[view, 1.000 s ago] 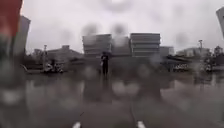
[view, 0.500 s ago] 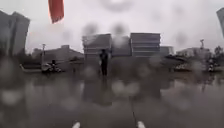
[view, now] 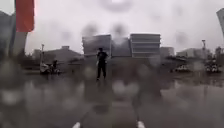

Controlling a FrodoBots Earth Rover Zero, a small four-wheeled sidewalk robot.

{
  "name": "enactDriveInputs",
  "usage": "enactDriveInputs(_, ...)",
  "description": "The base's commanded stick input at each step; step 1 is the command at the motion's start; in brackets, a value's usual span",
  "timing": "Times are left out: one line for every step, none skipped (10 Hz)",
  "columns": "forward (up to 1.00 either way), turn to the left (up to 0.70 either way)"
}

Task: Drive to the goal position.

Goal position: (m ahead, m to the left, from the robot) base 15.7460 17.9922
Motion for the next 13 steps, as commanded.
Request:
enactDriveInputs(0.70,0.00)
enactDriveInputs(0.70,0.00)
enactDriveInputs(0.70,0.00)
enactDriveInputs(0.70,0.00)
enactDriveInputs(0.67,0.00)
enactDriveInputs(0.55,0.00)
enactDriveInputs(0.55,0.00)
enactDriveInputs(0.65,0.00)
enactDriveInputs(0.70,0.00)
enactDriveInputs(0.70,0.00)
enactDriveInputs(0.70,0.00)
enactDriveInputs(0.70,0.00)
enactDriveInputs(0.70,0.00)
